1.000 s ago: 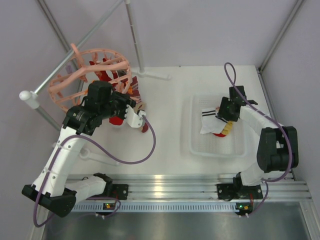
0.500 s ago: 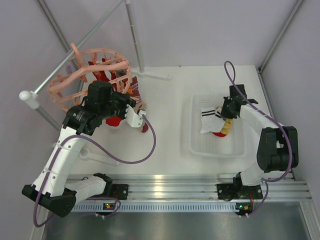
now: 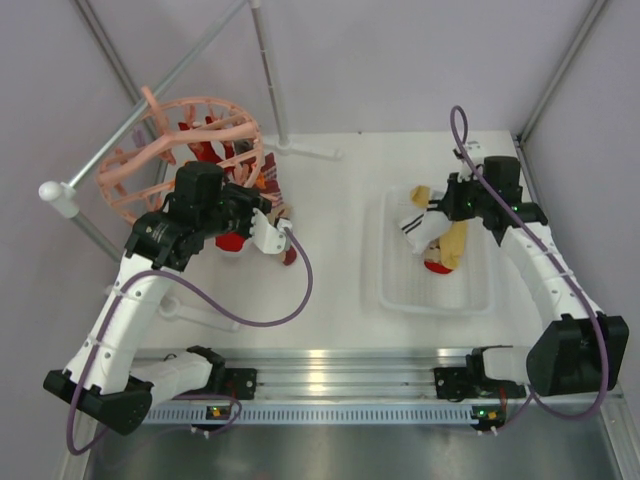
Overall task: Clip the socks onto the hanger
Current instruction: Pick up the sock from the bin.
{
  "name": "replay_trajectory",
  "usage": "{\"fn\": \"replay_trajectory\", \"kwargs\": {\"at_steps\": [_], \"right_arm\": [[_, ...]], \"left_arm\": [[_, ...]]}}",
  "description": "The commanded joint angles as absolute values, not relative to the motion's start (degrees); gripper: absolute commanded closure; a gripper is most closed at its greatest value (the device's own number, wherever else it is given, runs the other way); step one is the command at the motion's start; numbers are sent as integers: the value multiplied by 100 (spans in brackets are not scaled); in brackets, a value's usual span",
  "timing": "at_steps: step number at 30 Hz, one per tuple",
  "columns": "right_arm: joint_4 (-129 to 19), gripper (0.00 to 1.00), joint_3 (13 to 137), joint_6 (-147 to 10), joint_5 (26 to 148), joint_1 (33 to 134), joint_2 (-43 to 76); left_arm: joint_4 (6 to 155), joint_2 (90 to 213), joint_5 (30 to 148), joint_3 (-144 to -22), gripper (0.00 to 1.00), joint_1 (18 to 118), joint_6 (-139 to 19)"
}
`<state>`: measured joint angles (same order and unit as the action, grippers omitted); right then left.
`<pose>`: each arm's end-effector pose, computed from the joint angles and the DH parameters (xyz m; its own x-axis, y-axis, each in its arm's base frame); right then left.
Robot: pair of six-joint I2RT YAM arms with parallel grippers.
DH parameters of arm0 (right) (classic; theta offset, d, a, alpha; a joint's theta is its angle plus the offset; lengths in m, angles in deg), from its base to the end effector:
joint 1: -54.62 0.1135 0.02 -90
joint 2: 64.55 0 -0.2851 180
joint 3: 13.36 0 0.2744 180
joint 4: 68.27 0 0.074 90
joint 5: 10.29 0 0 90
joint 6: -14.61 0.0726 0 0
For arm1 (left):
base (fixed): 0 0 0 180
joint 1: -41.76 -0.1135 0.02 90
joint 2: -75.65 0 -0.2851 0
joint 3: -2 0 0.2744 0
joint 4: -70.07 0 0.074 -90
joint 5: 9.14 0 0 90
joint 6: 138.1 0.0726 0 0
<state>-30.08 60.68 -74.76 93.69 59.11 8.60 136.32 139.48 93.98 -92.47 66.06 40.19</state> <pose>0.3243 0.0431 0.3031 -0.6070 -0.0370 -0.7938 -0.2609 0.9528 0.1551 0.2192 -0.1171 0.4250 0.5529 0.8185 -0.1564 0.5474 -0.2153 0.8087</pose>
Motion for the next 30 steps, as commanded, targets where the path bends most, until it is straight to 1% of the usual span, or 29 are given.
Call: {"fn": "replay_trajectory", "kwargs": {"at_steps": [1,6,8,10,13,18,21,22,25,28,29,30], "right_arm": [[-2876,100,6475,-8382,10063,5831,691],[-2147,100,6729,-9400,9993,5822,848],[-1672,100,6765,-10102,9975,5813,1093],[-1556,100,6695,-10655,9871,5822,1270],[-1670,100,6554,-11009,9800,5831,1700],[-1855,99,6773,-10870,9861,5945,2509],[-1925,91,6844,-10747,9800,5980,2738],[-1917,86,6844,-10747,9791,5980,2765],[-1995,74,6739,-10668,9738,5980,2739],[-2013,74,6712,-10606,9686,5989,2721],[-1987,76,6721,-10588,9677,5989,2738],[-1952,86,6738,-10588,9685,5989,2765]], "left_arm": [[13517,13831,9703,-9245,100,6593,3777],[13596,13840,9712,-9289,100,6593,3795],[13622,13857,9712,-9307,100,6585,3821],[13640,13849,9729,-9307,100,6585,3812],[13648,13857,9755,-9298,100,6585,3804],[13648,13875,9756,-9280,100,6593,3812],[13657,13875,9738,-9298,100,6585,3812],[13657,13875,9738,-9298,100,6593,3812],[13666,13875,9738,-9272,100,6593,3795],[13631,13866,9756,-9237,100,6593,3804],[13631,13858,9756,-9228,100,6585,3795],[13622,13875,9764,-9228,100,6593,3804]]}}
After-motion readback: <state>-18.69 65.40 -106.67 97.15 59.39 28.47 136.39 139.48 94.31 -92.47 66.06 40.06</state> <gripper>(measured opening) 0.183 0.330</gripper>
